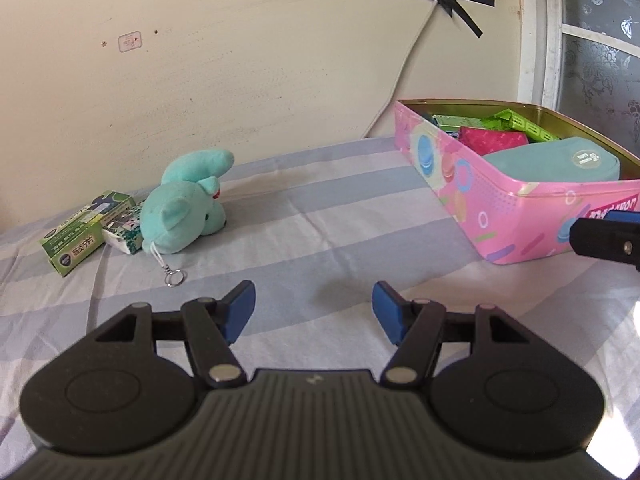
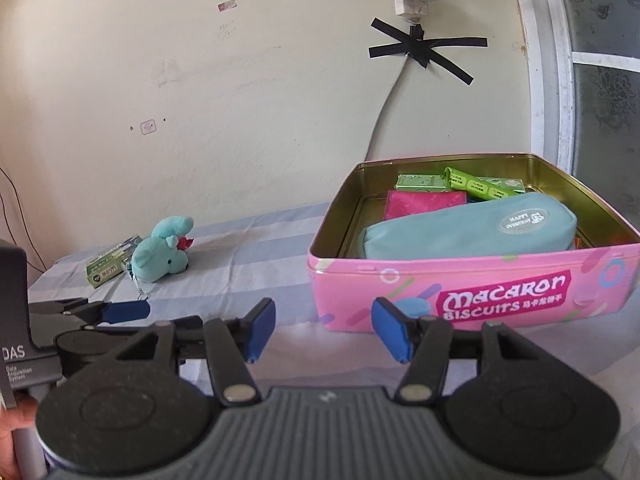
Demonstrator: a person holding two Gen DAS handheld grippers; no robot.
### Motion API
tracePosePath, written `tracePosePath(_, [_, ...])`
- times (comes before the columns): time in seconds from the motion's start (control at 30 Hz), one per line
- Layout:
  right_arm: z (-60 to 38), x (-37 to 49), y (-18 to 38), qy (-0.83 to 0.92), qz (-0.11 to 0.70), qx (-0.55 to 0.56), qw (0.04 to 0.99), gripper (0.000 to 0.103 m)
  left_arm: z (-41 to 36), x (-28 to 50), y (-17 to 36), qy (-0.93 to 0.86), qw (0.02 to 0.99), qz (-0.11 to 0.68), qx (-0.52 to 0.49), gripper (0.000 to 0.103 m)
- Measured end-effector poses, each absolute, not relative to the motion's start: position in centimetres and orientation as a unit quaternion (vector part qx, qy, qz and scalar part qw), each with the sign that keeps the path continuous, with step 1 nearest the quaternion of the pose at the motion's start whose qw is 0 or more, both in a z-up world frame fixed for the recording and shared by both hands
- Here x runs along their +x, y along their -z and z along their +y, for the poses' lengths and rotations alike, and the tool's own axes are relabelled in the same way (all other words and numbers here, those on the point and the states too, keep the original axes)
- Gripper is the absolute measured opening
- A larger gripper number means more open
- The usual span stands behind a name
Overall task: Organize objects
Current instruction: 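Withdraw the right gripper from the tin toward the mint plush bear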
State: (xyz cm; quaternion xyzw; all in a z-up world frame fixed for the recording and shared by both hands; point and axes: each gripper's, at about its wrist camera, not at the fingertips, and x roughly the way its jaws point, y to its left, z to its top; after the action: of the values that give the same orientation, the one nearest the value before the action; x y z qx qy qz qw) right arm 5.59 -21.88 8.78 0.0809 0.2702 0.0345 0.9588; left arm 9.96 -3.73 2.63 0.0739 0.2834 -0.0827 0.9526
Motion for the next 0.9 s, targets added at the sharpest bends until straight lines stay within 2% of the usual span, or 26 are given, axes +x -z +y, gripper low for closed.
tracePosePath(0.33, [-18.9, 7.4, -8.2, -0.053, 0.291, 0.057, 0.953, 0.055, 0.1, 11.2, -2.2, 0.050, 0.956, 0.287, 0.047, 0.067])
tracePosePath(0.9, [-9.7, 15.0, -7.1, -0.156, 0.323, 0.007, 0.933, 0.055, 11.5, 12.9, -4.5, -0.090, 0.956, 0.263, -0.092, 0.067])
